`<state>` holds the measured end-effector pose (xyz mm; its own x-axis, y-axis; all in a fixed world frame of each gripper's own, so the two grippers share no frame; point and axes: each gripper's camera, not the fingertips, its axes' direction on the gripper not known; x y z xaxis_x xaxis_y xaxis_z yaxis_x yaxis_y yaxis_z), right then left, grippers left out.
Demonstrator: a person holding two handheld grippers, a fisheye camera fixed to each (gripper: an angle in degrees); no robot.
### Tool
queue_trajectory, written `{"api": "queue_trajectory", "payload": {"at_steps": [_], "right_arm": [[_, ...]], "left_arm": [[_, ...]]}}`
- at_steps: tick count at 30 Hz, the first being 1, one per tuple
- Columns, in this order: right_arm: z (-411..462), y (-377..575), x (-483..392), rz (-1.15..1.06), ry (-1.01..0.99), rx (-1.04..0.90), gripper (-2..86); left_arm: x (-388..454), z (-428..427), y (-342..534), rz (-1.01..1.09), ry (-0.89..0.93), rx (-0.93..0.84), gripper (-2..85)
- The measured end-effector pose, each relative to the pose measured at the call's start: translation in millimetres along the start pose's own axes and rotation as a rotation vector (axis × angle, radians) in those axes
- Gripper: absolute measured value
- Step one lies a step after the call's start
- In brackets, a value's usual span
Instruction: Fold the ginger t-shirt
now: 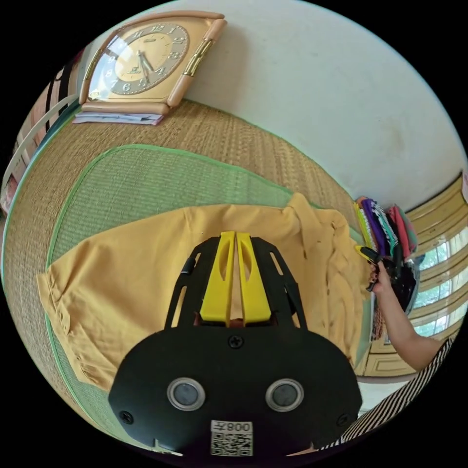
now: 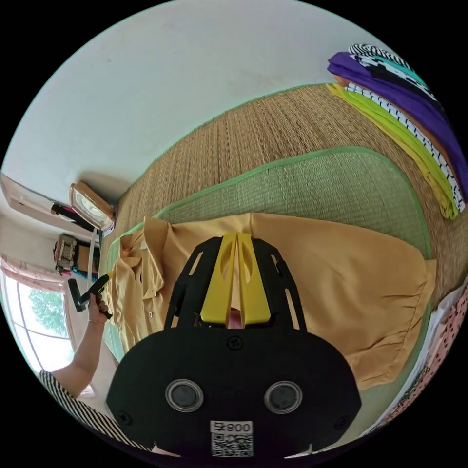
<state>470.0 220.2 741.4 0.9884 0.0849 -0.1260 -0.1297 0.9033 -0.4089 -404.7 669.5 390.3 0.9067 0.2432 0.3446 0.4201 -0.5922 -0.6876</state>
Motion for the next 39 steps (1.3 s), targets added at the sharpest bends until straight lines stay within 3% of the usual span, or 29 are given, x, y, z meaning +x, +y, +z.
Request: {"api": "queue_trajectory", "payload": {"at_steps": [8, 14, 20, 31, 39], "right_arm": [[-43, 130, -37, -0.239, -0.131, -0.138, 0.3], [-41, 252, -69, -0.328, -0.182, -0.306, 1.0], [-9, 327, -102, -0.410, -0.176, -0.459, 3.4], [54, 399, -123, -0.496, -0.038, -0.608, 5.4], [65, 411, -112, -0.439, -0.090, -0.617, 4.5]], "left_arm": [[19, -10, 121, 0.127, 0.283, -0.228, 5.5], [45, -14, 226, 0.165, 0.366, -0.376, 7.5], [63, -10, 301, 0.136, 0.382, -0.407, 8.2], [64, -6, 304, 0.143, 0.363, -0.325, 8.7], [96, 45, 245, 0.219, 0.288, -0.337, 11.2]]}}
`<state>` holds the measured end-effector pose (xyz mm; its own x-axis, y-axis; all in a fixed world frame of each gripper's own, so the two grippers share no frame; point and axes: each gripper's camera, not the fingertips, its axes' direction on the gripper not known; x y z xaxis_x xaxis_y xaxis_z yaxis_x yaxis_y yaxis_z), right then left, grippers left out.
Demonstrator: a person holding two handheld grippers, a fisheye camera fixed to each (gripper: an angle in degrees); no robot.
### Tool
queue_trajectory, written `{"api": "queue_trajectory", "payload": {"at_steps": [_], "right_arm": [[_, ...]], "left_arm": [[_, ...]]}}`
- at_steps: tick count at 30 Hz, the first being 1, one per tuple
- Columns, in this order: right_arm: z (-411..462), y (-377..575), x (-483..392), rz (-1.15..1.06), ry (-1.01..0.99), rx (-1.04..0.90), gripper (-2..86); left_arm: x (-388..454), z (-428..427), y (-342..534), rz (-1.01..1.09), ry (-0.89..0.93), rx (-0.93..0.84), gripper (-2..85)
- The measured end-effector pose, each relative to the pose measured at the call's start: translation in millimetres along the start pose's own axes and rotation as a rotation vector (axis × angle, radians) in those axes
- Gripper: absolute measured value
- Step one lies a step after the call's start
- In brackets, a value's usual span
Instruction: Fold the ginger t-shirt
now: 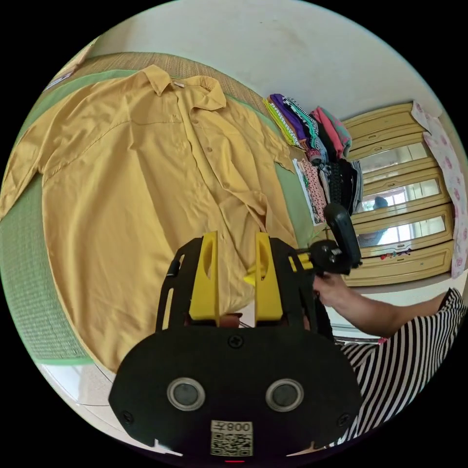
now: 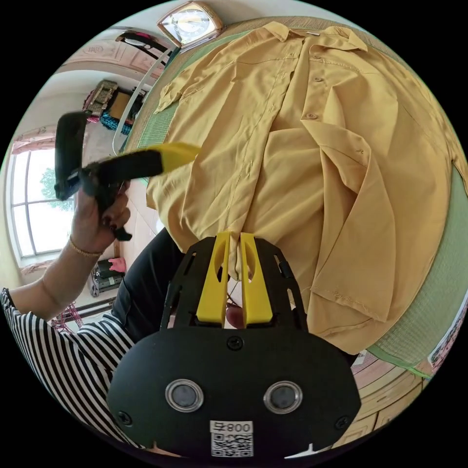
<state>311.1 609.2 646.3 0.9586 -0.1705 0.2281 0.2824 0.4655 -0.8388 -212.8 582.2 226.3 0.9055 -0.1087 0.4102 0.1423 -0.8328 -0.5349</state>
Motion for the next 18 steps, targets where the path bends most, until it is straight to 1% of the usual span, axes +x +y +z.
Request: {"api": "queue_trajectory", "payload": {"at_steps": [3, 5, 6, 7, 8, 9, 12, 14, 18], "right_arm": [[4, -2, 8, 0.012, -0.024, -0.006, 2.8], [6, -3, 16, 0.024, -0.051, -0.011, 1.6], [7, -4, 18, 0.025, -0.060, -0.012, 1.3], [8, -4, 21, 0.023, -0.075, -0.012, 1.0], [9, -5, 23, 0.019, -0.087, -0.014, 0.7], [10, -5, 25, 0.017, -0.094, -0.015, 0.6], [11, -6, 30, 0.005, -0.144, -0.012, 0.3], [5, -7, 31, -0.011, -0.208, 0.016, 0.2], [-14, -3, 26, -0.054, -0.235, 0.070, 0.2]], "left_arm": [[5, 23, -32, 0.009, -0.075, -0.042, 11.5], [6, 46, -50, 0.009, -0.178, -0.108, 10.5], [6, 51, -53, 0.010, -0.200, -0.130, 10.0], [6, 60, -56, 0.003, -0.262, -0.161, 8.1], [8, 61, -57, 0.015, -0.312, -0.140, 5.5], [9, 61, -57, 0.015, -0.322, -0.142, 4.8], [8, 61, -59, 0.010, -0.300, -0.148, 2.0], [8, 52, -60, -0.007, -0.240, -0.091, 1.1], [17, 40, -66, 0.009, -0.169, -0.038, 0.8]]}}
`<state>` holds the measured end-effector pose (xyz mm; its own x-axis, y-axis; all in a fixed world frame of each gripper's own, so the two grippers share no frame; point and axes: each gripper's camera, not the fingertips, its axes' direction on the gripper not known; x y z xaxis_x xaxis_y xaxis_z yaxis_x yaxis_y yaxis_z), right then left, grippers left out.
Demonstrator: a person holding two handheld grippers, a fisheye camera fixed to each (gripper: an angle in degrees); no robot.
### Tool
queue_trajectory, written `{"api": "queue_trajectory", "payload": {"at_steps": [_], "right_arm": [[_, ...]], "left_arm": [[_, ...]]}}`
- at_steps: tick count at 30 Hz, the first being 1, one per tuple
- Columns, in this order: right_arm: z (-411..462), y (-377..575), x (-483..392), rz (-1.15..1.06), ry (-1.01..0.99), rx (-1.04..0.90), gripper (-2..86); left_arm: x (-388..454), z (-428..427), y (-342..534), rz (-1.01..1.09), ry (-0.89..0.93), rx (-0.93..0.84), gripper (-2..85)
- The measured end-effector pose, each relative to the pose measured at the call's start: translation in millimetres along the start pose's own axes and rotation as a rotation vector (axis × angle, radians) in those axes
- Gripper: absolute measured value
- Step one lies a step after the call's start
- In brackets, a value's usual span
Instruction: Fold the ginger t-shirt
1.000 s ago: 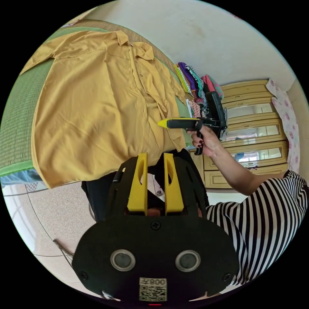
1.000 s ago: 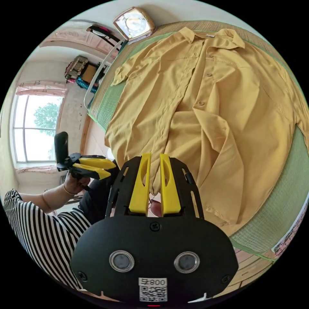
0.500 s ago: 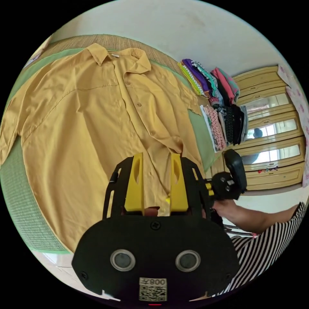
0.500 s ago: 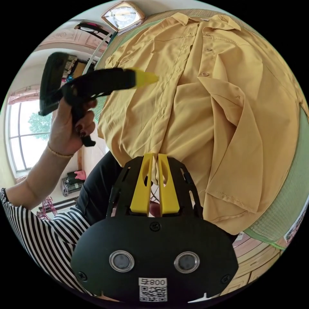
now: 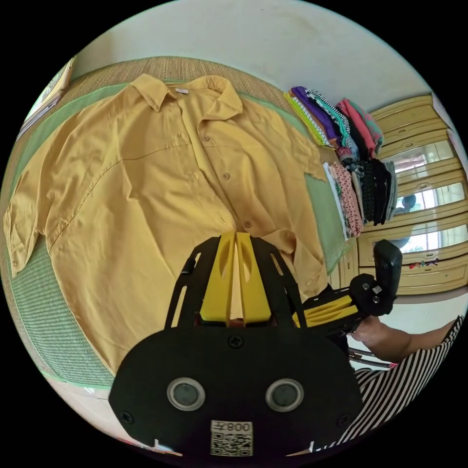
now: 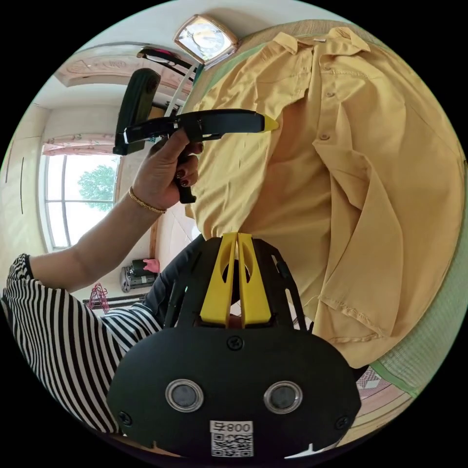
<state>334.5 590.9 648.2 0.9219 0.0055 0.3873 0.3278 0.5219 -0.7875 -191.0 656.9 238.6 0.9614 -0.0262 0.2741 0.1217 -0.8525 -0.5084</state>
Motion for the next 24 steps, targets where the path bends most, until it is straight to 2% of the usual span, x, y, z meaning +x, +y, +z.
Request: {"api": "queue_trajectory", "payload": {"at_steps": [3, 9, 15, 20, 24], "right_arm": [[-9, 4, 2, -0.001, -0.023, 0.027, 0.2], [4, 11, 32, 0.095, -0.050, 0.036, 0.2], [16, 14, 41, 0.129, -0.019, 0.017, 0.1], [19, 14, 41, 0.125, -0.004, 0.042, 0.1], [43, 14, 40, 0.135, 0.002, -0.002, 0.2]], "left_arm": [[10, 2, -11, 0.041, 0.009, -0.015, 1.0], [18, 41, -27, 0.076, -0.038, -0.177, 4.6], [4, 0, -3, 0.010, 0.016, -0.055, 7.9], [-46, -58, 72, -0.227, -0.056, 0.081, 7.6], [-73, -49, 105, -0.380, -0.100, -0.040, 6.7]]}}
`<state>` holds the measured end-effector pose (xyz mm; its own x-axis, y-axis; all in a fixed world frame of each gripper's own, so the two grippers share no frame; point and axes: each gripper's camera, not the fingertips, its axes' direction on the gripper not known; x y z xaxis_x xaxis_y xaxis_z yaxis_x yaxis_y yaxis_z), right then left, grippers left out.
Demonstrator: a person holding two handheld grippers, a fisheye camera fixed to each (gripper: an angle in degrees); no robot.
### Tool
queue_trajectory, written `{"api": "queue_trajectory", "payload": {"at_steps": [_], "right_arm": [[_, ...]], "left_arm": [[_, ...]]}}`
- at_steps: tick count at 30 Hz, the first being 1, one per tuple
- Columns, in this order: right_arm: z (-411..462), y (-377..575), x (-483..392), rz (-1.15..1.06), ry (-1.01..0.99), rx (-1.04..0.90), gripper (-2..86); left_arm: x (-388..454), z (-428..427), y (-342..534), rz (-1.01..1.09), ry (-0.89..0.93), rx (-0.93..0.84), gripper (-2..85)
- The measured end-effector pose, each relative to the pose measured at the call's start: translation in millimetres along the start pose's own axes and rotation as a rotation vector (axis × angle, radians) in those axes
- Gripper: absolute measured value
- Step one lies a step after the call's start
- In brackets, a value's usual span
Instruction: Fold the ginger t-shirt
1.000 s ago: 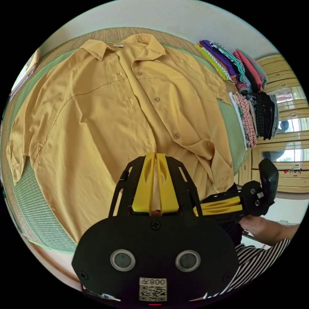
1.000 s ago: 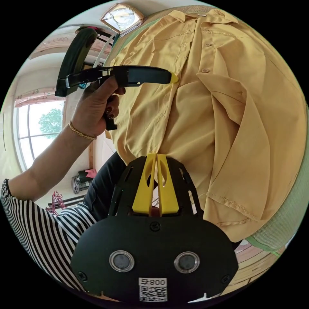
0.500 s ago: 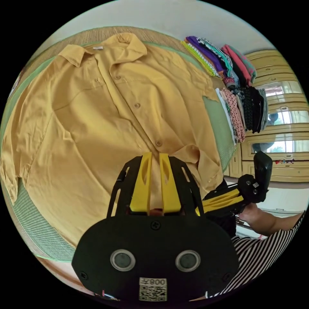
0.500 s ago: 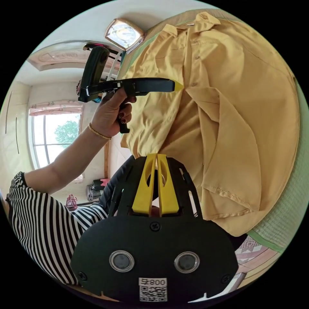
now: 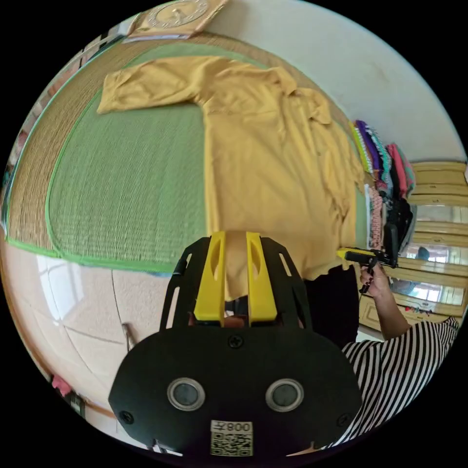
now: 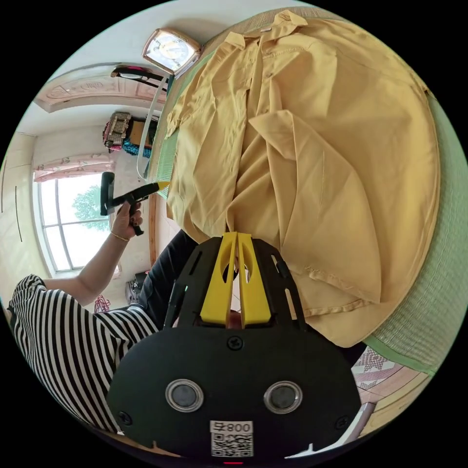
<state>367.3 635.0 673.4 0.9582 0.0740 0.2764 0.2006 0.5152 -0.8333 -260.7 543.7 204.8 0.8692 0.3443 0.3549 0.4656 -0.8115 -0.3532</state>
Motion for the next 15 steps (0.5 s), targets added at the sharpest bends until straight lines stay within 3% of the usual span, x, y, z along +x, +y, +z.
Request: {"api": "queue_trajectory", "payload": {"at_steps": [3, 6, 10, 15], "right_arm": [[19, 2, -5, 0.017, 0.007, -0.030, 0.3], [7, 10, -29, -0.024, 0.103, 0.069, 0.8], [-7, 3, -55, -0.039, 0.397, 0.172, 3.6], [2, -19, -70, -0.040, 0.554, 0.224, 6.6]], "left_arm": [[-6, -7, 4, -0.049, 0.083, 0.065, 6.7], [16, -17, -9, 0.039, 0.123, 0.127, 7.1], [72, -6, -46, 0.235, 0.235, 0.086, 7.5], [137, 28, -86, 0.344, 0.358, -0.017, 8.8]]}}
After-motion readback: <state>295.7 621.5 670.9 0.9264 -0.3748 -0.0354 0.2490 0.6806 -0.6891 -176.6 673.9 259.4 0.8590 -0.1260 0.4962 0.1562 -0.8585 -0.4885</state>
